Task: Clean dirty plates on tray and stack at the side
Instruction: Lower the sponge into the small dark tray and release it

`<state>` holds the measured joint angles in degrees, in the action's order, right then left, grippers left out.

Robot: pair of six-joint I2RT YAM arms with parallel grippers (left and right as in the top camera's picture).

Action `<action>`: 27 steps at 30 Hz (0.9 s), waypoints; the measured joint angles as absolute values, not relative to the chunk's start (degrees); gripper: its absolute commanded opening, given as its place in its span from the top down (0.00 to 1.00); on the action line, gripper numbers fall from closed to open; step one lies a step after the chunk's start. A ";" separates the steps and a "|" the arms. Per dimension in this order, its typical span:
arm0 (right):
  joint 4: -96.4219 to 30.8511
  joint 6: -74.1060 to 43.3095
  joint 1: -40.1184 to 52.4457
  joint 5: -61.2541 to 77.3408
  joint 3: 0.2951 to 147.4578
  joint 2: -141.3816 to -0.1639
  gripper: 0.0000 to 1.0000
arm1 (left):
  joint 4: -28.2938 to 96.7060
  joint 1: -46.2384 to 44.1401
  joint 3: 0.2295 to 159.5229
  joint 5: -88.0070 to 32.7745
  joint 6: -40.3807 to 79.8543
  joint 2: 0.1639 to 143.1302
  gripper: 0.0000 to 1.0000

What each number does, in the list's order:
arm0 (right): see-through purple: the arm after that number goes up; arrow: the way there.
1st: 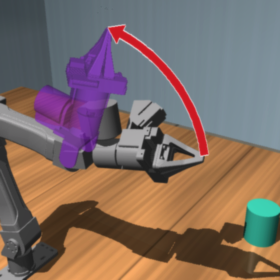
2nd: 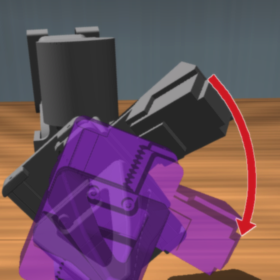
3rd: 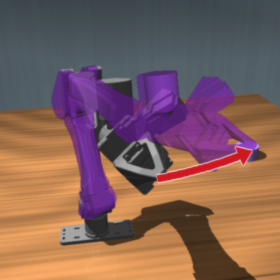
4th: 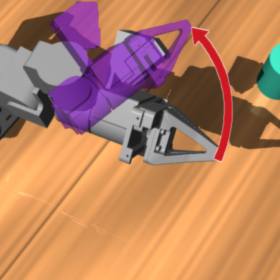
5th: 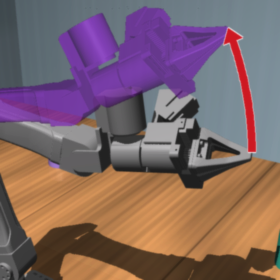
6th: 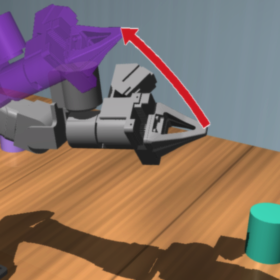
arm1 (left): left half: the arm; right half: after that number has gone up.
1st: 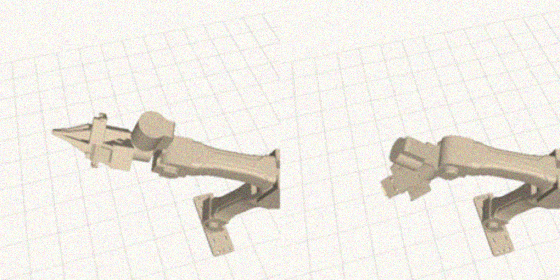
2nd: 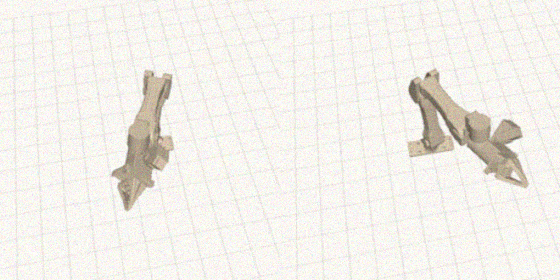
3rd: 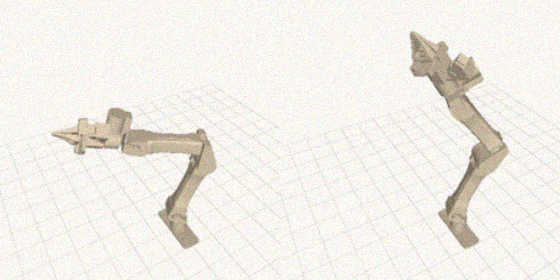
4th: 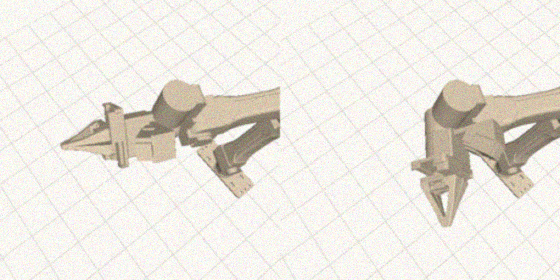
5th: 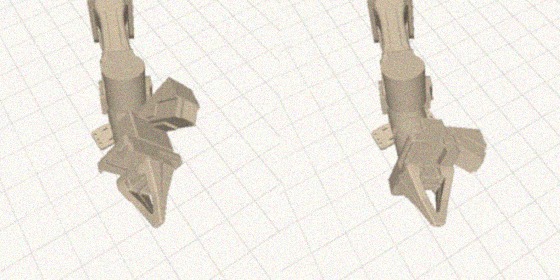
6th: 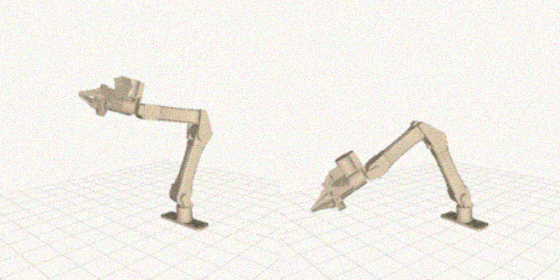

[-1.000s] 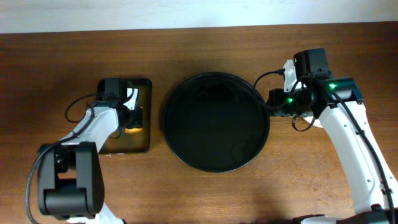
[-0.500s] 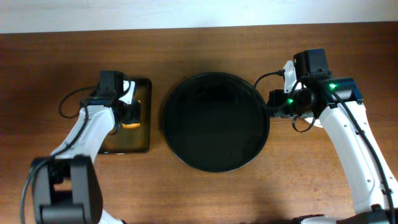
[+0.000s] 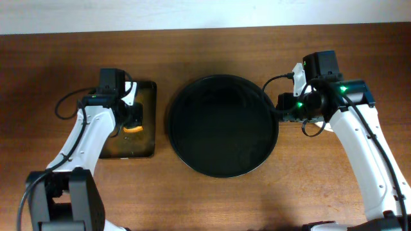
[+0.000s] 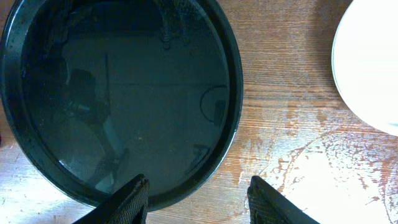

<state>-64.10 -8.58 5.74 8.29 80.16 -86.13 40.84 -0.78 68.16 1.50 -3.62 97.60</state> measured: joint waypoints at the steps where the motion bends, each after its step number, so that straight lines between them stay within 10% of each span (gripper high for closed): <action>1: -64.12 -8.56 5.74 8.29 80.16 -86.13 0.47 | 40.97 -0.78 68.16 1.50 -3.62 97.60 1.00; 4: -64.10 -8.60 5.74 8.29 80.16 -86.13 0.47 | 40.97 -0.78 68.16 1.50 -3.62 97.60 0.99; 7: -64.12 -8.58 5.74 8.29 80.16 -86.13 0.47 | 40.97 -0.78 68.16 1.50 -3.51 97.60 0.50; 12: -64.10 -8.60 5.74 8.29 80.16 -86.13 0.47 | 40.97 -0.78 68.16 1.54 -3.22 97.60 0.44; 14: -64.10 -8.58 5.74 8.29 80.16 -86.13 0.44 | 41.10 -0.78 68.16 1.54 -3.22 96.90 0.24; 15: -63.48 -8.64 5.74 8.29 80.16 -86.13 0.40 | 41.91 -0.78 68.16 1.52 -3.20 95.22 0.07; 16: -62.54 -8.64 5.74 8.29 80.16 -86.13 0.04 | 43.72 -0.78 68.20 1.48 -3.03 91.88 0.01; 27: -61.84 -8.12 4.27 5.21 75.81 -74.50 0.01 | 61.17 -0.19 66.30 -2.63 1.96 69.54 0.01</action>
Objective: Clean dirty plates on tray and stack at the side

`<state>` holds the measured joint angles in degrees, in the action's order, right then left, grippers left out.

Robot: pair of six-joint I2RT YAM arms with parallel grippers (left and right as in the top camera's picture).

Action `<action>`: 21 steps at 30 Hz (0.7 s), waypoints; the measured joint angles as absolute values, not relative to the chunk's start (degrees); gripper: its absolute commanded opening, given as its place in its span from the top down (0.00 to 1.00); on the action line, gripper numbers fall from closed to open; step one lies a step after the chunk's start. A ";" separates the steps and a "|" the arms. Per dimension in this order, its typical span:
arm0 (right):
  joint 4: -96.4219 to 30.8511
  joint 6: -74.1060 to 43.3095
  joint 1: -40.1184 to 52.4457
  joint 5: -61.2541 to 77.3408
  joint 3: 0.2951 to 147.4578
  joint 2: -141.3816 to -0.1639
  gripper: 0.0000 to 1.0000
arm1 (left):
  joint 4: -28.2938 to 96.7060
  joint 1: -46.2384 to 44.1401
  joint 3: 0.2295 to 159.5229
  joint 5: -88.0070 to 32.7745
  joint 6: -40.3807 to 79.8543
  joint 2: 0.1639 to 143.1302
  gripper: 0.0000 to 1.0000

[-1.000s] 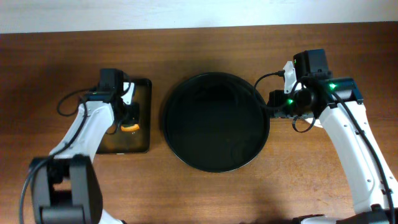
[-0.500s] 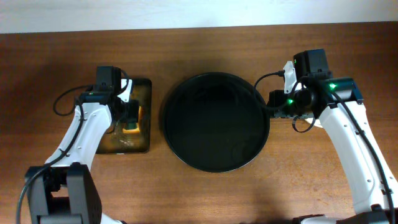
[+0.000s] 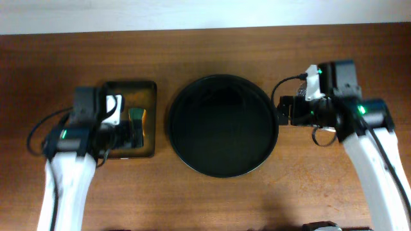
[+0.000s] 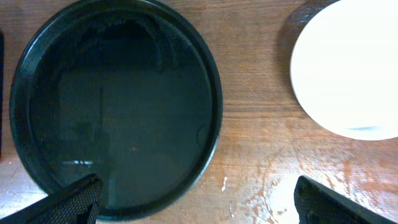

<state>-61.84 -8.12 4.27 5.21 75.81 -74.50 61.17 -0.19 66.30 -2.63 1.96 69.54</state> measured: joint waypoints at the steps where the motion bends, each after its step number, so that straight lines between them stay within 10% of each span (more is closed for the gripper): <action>1: -57.56 -7.57 4.27 4.91 71.00 -68.49 0.01 | 59.16 -0.16 64.79 -2.79 1.74 64.99 0.01; 7: -56.14 -5.34 4.27 4.36 58.00 -44.84 0.01 | 54.96 -0.08 51.40 -3.07 0.01 27.09 0.01; 21: -57.23 -5.17 4.27 4.34 55.53 -54.17 0.01 | 56.36 -0.08 50.81 -3.07 -0.01 23.07 0.01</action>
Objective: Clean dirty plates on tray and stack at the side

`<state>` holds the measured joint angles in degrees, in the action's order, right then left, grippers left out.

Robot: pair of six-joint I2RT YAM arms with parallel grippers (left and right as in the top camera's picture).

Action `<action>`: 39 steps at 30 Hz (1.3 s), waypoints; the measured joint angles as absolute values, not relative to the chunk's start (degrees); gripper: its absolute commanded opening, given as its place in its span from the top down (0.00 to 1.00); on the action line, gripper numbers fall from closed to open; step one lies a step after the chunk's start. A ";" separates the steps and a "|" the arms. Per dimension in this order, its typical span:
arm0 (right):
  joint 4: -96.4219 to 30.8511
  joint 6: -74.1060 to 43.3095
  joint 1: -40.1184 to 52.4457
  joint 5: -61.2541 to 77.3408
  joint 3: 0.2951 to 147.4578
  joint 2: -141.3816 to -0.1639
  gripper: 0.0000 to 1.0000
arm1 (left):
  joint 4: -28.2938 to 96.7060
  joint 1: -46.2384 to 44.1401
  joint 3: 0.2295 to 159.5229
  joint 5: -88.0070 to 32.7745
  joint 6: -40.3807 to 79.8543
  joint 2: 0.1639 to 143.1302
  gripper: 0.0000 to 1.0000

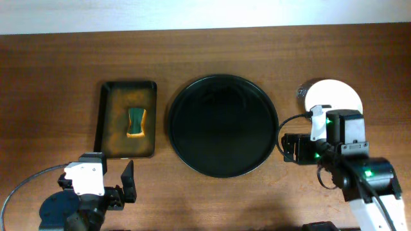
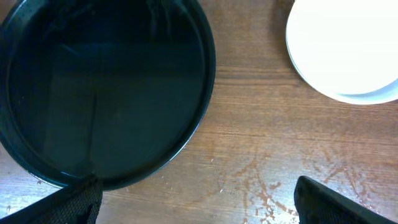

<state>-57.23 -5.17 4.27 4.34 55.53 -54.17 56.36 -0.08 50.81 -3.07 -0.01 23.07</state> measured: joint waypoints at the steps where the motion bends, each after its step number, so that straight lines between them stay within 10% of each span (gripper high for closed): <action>1: -54.28 -5.13 4.27 4.32 53.78 -51.81 0.01 | 56.40 -0.08 50.81 -3.07 -0.01 23.07 0.01; 11: 15.90 -4.67 5.04 5.61 5.34 -6.85 0.01 | 63.42 -0.08 50.43 -3.09 -0.01 23.05 0.01; 18: -4.16 3.66 5.04 3.53 0.60 -0.58 0.01 | 67.11 -0.08 50.43 -3.25 -0.01 23.03 0.01; 39: -3.95 5.19 5.04 3.46 0.58 -0.80 0.01 | 67.18 -0.08 50.35 -3.03 -0.01 23.03 0.01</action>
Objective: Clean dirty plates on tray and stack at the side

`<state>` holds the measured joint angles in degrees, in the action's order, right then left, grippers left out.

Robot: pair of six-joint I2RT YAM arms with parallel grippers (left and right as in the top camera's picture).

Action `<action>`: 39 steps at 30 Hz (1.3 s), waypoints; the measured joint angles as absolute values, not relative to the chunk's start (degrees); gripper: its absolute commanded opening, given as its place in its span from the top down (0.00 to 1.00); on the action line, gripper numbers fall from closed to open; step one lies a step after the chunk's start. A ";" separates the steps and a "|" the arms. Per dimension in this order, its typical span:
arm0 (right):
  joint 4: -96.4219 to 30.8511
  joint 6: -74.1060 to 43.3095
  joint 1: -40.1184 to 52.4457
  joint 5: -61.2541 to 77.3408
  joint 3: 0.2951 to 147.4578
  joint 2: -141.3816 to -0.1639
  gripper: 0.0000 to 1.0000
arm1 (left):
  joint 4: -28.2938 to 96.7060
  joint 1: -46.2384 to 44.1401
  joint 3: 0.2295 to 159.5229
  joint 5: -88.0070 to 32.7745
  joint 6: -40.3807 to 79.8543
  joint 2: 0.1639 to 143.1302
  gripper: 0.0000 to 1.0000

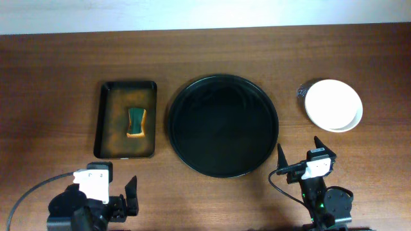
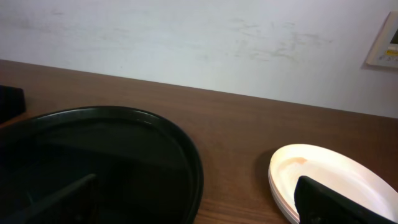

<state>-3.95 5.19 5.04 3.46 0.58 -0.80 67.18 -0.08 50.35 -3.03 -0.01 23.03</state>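
Observation:
The round black tray [image 1: 223, 126] lies in the middle of the table with nothing on it; in the right wrist view it is the black tray [image 2: 106, 155] at the left. A stack of white plates [image 1: 332, 104] sits on the wood to its right, and the plates [image 2: 329, 177] carry a faint orange smear near the rim. My right gripper [image 1: 299, 151] is at the near edge, open and empty, level with the table in the wrist view [image 2: 196, 211]. My left gripper [image 1: 128, 191] is at the near left, open and empty.
A small dark rectangular tray [image 1: 109, 138] at the left holds a green and orange sponge [image 1: 135, 122]. A small grey thing [image 1: 301, 92] peeks out beside the plate stack. A white wall [image 2: 199, 43] runs behind the table.
Both arms have drawn back further to the near edge of the table. The right wrist camera now looks level across the table instead of down on it. Tray, plates and sponge have not moved.
First my left gripper was down in the small tray at the sponge and my right gripper stood open at the black tray's right rim. Then the sponge lay free in its tray. Both arms then stood nearer the front, the plate stack uncovered, and now they are at the edge.

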 measured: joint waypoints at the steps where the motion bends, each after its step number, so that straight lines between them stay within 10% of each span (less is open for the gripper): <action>1: -3.95 5.17 5.04 3.46 0.58 -0.80 0.01 | 67.18 -0.08 50.33 -2.98 -0.01 22.96 0.01; 13: -3.92 5.17 5.04 3.46 0.58 -0.60 0.01 | -7.99 1.43 2.72 -2.31 0.03 0.75 0.01; 39: -3.92 5.19 5.04 3.44 0.58 -0.62 0.01 | 4.58 1.43 0.84 -0.64 0.03 0.58 0.01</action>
